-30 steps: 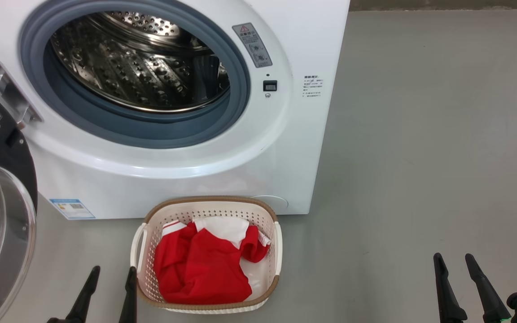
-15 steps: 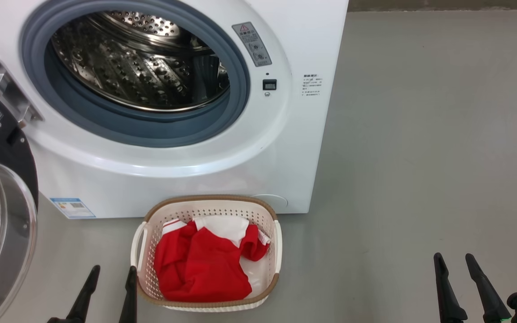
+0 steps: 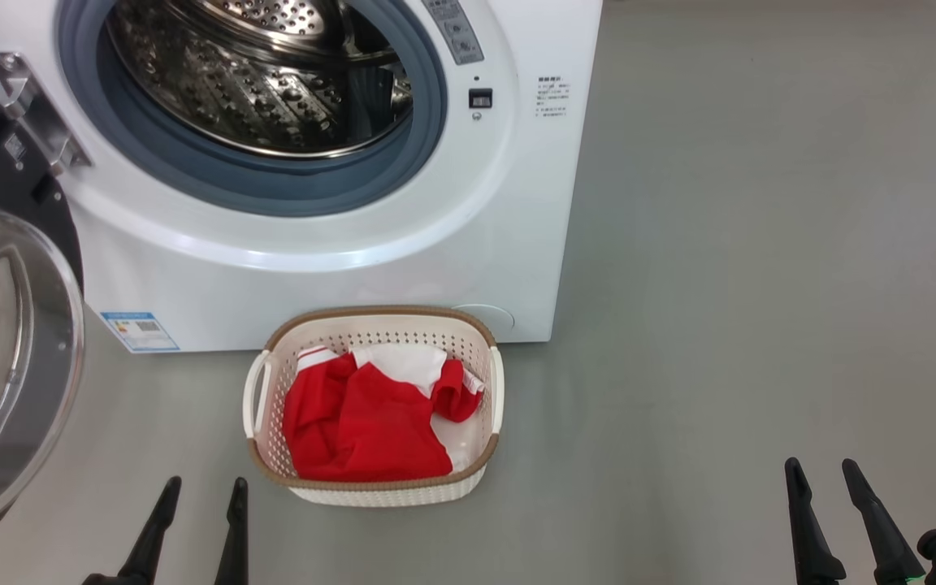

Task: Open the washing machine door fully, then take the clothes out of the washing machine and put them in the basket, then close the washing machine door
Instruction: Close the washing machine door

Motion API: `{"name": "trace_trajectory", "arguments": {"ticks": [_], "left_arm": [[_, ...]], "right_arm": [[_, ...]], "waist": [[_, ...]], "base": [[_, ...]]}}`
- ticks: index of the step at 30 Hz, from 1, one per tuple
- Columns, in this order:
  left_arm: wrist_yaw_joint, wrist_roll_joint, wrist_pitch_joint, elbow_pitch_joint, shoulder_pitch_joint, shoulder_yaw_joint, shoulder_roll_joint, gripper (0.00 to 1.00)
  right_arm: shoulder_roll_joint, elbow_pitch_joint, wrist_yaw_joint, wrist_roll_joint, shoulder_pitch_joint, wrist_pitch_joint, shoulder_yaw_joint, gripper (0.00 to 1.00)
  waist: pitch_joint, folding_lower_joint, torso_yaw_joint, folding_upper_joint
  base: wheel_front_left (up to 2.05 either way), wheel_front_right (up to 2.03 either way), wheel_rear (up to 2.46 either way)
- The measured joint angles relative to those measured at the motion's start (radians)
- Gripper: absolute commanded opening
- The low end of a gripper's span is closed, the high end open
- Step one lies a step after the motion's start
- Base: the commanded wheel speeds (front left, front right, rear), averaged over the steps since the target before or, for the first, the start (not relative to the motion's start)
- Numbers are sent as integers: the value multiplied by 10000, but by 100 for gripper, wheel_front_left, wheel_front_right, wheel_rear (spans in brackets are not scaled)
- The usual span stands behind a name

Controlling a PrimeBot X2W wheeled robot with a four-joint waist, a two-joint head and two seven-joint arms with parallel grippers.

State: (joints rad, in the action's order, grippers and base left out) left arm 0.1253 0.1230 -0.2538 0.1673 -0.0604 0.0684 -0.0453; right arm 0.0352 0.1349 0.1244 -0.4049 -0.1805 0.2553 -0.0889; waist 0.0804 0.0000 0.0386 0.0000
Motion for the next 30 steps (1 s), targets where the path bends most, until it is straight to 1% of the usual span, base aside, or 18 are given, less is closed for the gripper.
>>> {"name": "trace_trajectory", "arguments": {"ticks": [6,19,26,30], "left_arm": [[0,-15,0,-15,-12,0,2,100],[0,-13,0,-6,-27,-31,4,100],[-40,219,0,56,-24,-117,4,100],[-286,453,0,136,-24,-215,6,100]], "right_arm": [[-4,15,0,-2,-2,0,4,100],[-4,36,0,0,-19,0,35,100],[0,40,0,88,-16,0,81,100],[73,100,0,88,-7,0,265,100]], "waist": [[-47,0,-28,0],[-245,0,31,1],[-191,0,469,1],[-174,0,908,0]], "base": [[-63,63,0],[-1,1,0],[0,0,0],[0,0,0]]}}
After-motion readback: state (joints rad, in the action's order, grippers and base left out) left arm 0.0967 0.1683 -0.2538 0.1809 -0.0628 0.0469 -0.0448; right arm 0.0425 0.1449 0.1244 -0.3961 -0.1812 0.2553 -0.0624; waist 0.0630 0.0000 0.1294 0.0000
